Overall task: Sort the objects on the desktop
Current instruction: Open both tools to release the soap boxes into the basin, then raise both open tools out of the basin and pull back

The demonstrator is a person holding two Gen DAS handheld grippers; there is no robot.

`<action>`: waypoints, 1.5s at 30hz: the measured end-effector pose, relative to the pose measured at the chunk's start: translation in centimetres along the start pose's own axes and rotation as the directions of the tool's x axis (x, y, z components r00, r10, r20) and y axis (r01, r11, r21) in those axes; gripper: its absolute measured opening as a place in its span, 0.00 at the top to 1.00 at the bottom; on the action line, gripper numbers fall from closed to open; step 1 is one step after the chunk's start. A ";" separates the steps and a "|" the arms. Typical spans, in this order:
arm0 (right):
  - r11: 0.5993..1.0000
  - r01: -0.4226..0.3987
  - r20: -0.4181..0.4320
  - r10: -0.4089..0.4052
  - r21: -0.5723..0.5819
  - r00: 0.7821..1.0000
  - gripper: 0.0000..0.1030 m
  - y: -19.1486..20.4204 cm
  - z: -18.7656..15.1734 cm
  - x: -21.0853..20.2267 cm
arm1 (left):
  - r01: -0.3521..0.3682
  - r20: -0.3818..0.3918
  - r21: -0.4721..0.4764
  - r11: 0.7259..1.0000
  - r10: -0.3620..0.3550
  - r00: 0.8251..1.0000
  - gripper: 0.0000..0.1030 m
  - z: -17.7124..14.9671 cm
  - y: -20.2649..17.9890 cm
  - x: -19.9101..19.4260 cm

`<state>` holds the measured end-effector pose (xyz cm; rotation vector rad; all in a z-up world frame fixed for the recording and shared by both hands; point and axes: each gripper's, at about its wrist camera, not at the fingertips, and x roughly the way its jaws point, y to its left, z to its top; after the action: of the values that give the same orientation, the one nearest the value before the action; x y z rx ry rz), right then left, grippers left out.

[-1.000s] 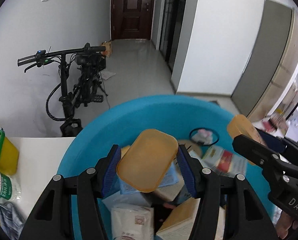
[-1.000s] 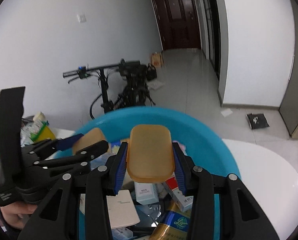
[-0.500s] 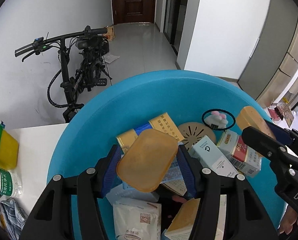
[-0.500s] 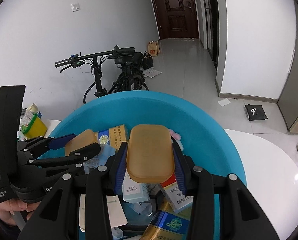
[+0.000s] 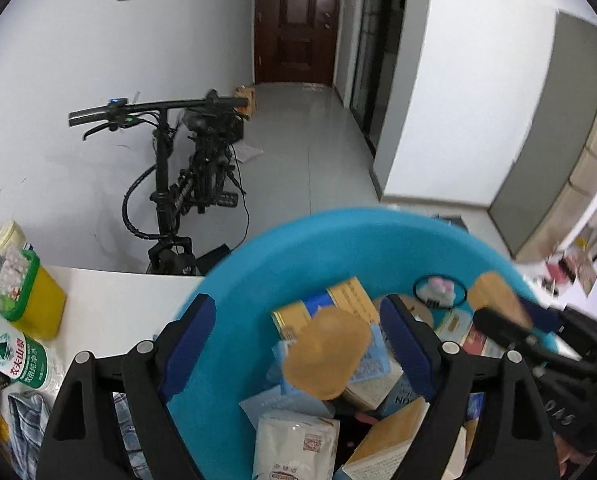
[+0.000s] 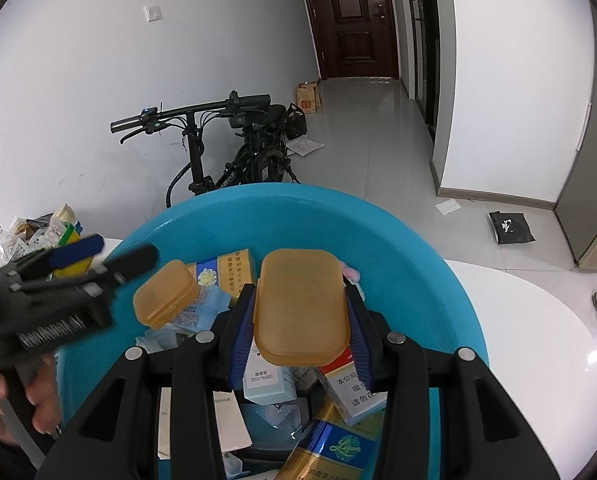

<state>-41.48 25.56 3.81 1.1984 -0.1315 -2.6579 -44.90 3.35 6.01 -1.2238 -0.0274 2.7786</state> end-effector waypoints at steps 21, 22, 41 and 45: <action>0.999 0.028 -0.079 -0.029 -0.020 0.996 0.60 0.1 -0.7 1.2 | 0.016 0.019 0.022 1.000 -0.017 1.000 0.16 0.3 -0.4 -1.2; 0.999 0.029 -0.074 -0.031 -0.021 0.997 0.60 0.1 -0.7 1.1 | 0.011 0.021 0.016 1.000 -0.012 1.000 0.16 0.4 -0.3 -1.2; 0.994 0.103 0.223 -0.110 0.046 0.968 0.08 0.6 0.7 -5.8 | -0.025 0.387 0.015 1.000 0.017 0.922 0.00 0.7 0.7 -8.0; 0.994 0.107 0.394 -0.113 0.037 0.912 0.00 1.4 0.7 -9.7 | -0.090 0.510 0.037 0.995 0.058 0.858 0.00 0.1 -0.2 -10.6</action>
<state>-35.56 26.46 11.62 0.6703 -0.1520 -2.9711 -37.85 2.42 13.80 -0.4507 0.0615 3.0577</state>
